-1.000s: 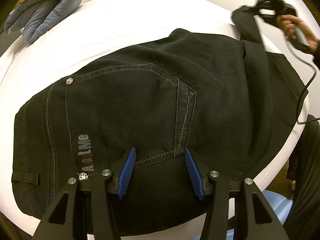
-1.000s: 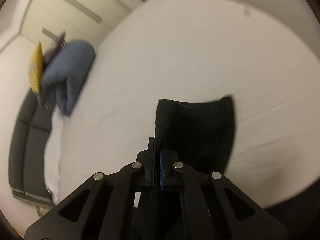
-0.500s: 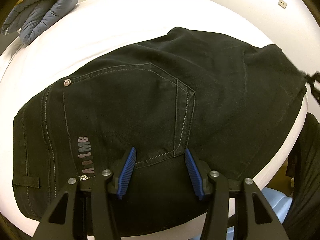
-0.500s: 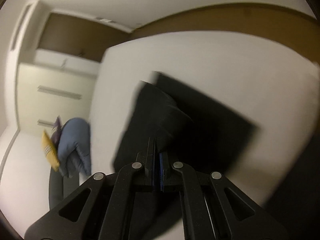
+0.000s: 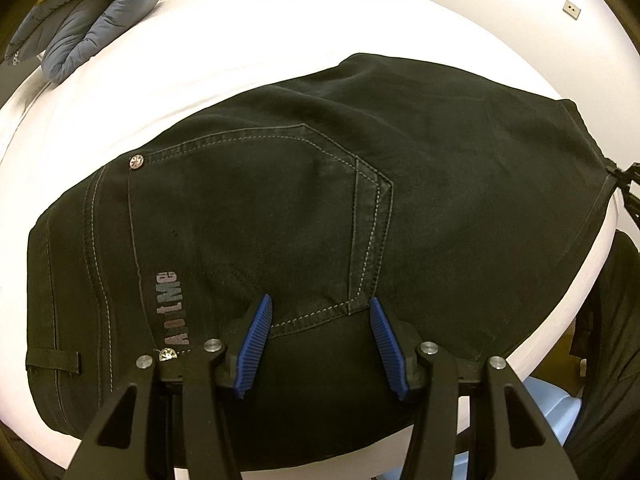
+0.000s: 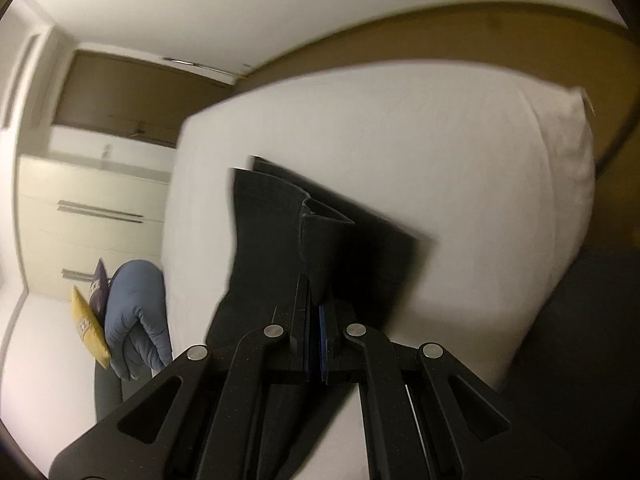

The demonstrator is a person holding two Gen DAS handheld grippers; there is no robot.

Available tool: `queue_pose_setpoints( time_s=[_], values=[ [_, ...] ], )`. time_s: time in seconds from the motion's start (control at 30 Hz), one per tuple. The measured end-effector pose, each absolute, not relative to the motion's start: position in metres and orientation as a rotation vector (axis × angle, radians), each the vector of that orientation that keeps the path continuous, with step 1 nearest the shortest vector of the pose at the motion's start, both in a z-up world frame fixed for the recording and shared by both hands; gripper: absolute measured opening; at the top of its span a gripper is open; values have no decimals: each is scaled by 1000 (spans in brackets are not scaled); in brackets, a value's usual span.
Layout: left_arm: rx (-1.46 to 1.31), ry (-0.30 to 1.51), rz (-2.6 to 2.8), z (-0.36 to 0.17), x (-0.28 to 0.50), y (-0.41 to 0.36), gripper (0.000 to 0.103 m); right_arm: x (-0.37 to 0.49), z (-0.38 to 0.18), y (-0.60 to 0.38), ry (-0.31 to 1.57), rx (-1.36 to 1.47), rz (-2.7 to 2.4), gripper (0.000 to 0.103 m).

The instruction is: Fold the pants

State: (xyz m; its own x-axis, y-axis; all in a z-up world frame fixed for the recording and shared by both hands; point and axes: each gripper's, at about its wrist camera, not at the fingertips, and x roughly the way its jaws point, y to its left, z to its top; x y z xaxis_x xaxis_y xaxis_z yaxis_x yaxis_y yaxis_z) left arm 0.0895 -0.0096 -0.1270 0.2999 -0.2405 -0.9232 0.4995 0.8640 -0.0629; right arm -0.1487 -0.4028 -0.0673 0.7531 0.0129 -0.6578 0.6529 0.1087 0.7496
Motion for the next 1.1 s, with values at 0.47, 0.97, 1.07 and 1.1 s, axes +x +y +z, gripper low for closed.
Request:
queue_pose_setpoints(
  time_s=[0.47,0.97,1.07,1.1],
  values=[
    [241,1165,-492,-127,88,1,55,-87,37,-386,410,1065,-212,2],
    [237,1164,-481,-128,88,-2,55,-165,-76,-390,513,1384,-527,2],
    [234,1159,-483,-129,86,0,56,-170,-81,-394,523,1373,-529,2],
    [233,1158,-484,-129,86,1,56,-164,-85,-402,519,1380,-523,2]
  ],
)
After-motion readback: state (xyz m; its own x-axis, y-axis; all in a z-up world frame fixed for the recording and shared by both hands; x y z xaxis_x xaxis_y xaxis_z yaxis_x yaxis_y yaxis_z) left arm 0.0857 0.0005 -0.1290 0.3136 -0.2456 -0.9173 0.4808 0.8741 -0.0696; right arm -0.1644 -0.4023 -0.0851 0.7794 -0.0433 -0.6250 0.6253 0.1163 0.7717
